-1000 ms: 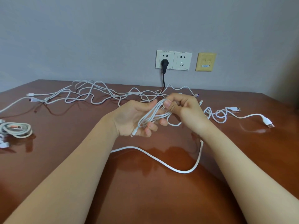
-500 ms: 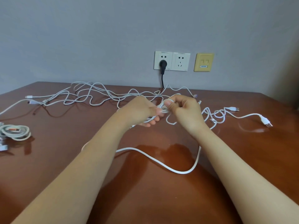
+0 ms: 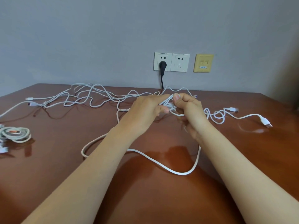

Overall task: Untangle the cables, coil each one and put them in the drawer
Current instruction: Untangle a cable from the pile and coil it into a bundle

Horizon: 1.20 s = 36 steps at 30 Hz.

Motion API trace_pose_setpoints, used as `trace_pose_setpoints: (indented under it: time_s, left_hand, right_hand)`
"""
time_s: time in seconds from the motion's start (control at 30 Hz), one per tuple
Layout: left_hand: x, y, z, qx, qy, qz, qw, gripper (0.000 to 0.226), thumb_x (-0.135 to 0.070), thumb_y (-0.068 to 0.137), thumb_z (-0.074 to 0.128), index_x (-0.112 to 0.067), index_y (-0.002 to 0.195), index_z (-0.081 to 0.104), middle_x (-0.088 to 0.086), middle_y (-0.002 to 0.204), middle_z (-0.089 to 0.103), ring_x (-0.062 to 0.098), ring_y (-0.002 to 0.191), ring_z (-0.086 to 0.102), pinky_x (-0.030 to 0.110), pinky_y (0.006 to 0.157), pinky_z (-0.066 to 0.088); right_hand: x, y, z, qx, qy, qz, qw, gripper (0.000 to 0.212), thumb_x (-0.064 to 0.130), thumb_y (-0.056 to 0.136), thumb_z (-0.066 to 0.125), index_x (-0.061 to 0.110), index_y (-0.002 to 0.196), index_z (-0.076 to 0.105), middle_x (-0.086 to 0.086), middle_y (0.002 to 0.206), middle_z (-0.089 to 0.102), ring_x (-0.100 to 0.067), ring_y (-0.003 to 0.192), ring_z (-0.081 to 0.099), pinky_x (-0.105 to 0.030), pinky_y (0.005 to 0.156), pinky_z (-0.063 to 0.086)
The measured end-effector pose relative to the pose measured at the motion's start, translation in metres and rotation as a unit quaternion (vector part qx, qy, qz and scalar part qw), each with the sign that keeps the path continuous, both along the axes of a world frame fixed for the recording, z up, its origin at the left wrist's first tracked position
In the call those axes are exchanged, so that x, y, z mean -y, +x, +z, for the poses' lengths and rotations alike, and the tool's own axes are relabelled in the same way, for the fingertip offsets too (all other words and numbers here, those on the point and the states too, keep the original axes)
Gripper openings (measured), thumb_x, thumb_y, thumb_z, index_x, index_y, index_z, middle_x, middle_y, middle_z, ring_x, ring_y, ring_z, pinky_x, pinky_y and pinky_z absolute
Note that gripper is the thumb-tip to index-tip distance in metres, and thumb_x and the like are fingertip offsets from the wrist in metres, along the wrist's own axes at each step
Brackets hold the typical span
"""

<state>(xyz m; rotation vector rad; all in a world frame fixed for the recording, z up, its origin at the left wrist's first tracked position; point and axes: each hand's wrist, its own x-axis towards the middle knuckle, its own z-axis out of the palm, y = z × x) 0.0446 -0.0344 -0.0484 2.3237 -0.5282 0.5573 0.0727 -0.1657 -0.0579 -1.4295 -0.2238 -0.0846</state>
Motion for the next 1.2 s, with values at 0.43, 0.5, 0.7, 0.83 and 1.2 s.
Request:
trace_pose_setpoints:
  time_s: [0.43, 0.5, 0.7, 0.83, 1.2]
  left_hand:
    - [0.017, 0.006, -0.017, 0.118, 0.073, 0.049, 0.989, 0.036, -0.017, 0.099, 0.041, -0.012, 0.134, 0.049, 0.013, 0.105, 0.056, 0.032, 0.102, 0.053, 0.035, 0.079, 0.037]
    - [0.018, 0.008, -0.020, 0.127, 0.014, 0.052, 0.990, 0.033, -0.015, 0.096, 0.045, -0.011, 0.126, 0.058, 0.011, 0.092, 0.057, 0.030, 0.089, 0.055, 0.033, 0.073, 0.037]
    - [0.020, 0.011, -0.025, 0.085, -0.088, 0.057, 0.991, 0.034, -0.022, 0.085, 0.042, -0.007, 0.100, 0.068, 0.015, 0.075, 0.060, 0.022, 0.072, 0.045, 0.034, 0.067, 0.037]
    - [0.018, 0.012, -0.025, 0.071, -0.039, 0.029, 0.996, 0.027, -0.019, 0.094, 0.050, -0.019, 0.116, 0.065, 0.012, 0.096, 0.066, 0.026, 0.091, 0.057, 0.036, 0.079, 0.040]
    - [0.015, 0.013, -0.023, 0.007, -0.124, 0.074, 0.989, 0.024, -0.016, 0.092, 0.055, -0.021, 0.111, 0.069, 0.003, 0.083, 0.068, 0.006, 0.063, 0.051, 0.008, 0.059, 0.034]
  right_hand:
    - [-0.006, 0.002, 0.000, -0.042, 0.081, -0.048, 0.995, 0.028, 0.014, 0.096, 0.049, 0.014, 0.069, 0.054, 0.009, 0.038, 0.035, -0.002, 0.028, 0.018, -0.013, 0.030, 0.015]
    - [-0.008, 0.001, 0.001, -0.040, 0.076, -0.064, 0.994, 0.027, 0.014, 0.096, 0.050, 0.014, 0.069, 0.055, 0.012, 0.034, 0.035, -0.002, 0.027, 0.019, -0.014, 0.030, 0.017]
    - [-0.009, 0.003, -0.002, -0.053, 0.017, -0.070, 0.996, 0.029, 0.018, 0.097, 0.048, 0.014, 0.068, 0.048, 0.008, 0.036, 0.027, -0.004, 0.026, 0.017, -0.013, 0.030, 0.015]
    - [-0.006, 0.005, -0.003, -0.064, 0.003, -0.097, 0.993, 0.031, 0.018, 0.095, 0.051, 0.015, 0.064, 0.051, 0.009, 0.034, 0.029, -0.004, 0.026, 0.018, -0.013, 0.032, 0.015]
    - [-0.001, 0.007, 0.008, -0.061, -0.044, -0.078, 0.994, 0.004, 0.013, 0.089, 0.057, 0.012, 0.086, 0.054, 0.002, 0.053, 0.039, -0.002, 0.025, 0.025, -0.014, 0.030, 0.019]
